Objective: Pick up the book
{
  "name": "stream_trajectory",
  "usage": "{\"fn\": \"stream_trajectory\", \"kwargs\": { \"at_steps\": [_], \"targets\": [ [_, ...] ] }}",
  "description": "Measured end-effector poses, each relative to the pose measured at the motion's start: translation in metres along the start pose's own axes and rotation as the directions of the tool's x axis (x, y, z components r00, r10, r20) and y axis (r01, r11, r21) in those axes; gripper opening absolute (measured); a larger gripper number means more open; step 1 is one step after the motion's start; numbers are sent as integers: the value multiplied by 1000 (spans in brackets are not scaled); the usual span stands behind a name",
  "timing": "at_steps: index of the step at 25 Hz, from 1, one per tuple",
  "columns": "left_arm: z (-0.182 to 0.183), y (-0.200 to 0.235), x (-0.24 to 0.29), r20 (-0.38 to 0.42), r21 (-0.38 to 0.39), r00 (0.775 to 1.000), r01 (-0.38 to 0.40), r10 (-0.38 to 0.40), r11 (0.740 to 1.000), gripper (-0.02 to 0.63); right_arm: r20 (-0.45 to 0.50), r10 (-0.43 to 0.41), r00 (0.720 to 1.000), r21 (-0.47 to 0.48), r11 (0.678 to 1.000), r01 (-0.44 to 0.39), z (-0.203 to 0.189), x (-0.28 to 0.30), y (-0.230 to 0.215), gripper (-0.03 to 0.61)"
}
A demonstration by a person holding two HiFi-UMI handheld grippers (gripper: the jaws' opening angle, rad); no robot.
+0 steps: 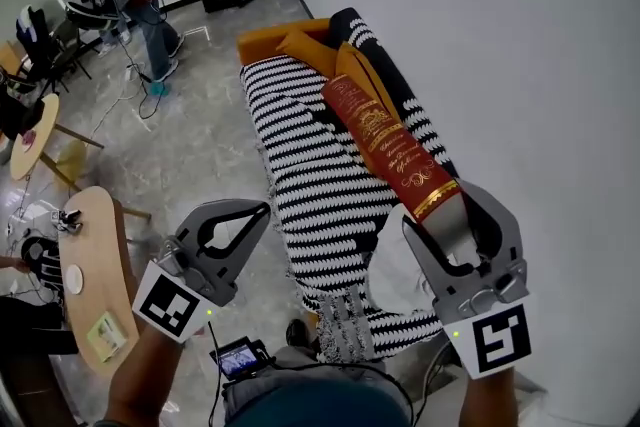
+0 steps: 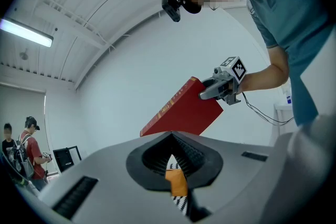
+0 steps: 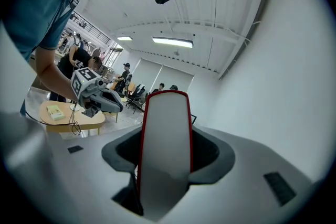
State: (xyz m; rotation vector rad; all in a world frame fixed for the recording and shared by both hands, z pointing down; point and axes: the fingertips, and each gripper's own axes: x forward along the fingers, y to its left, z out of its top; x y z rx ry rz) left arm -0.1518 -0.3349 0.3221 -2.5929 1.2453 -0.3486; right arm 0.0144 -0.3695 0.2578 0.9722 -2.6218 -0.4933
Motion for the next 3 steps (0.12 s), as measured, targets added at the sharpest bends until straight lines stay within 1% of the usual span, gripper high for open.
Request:
{"fn": "stream_trajectory", "kwargs": {
  "at_steps": [3],
  "targets": [
    [0, 0, -3, -1, -7, 1000, -6, 6, 1000, 5, 1, 0, 1000, -2, 1000, 0, 2, -2, 1, 255]
  ]
}}
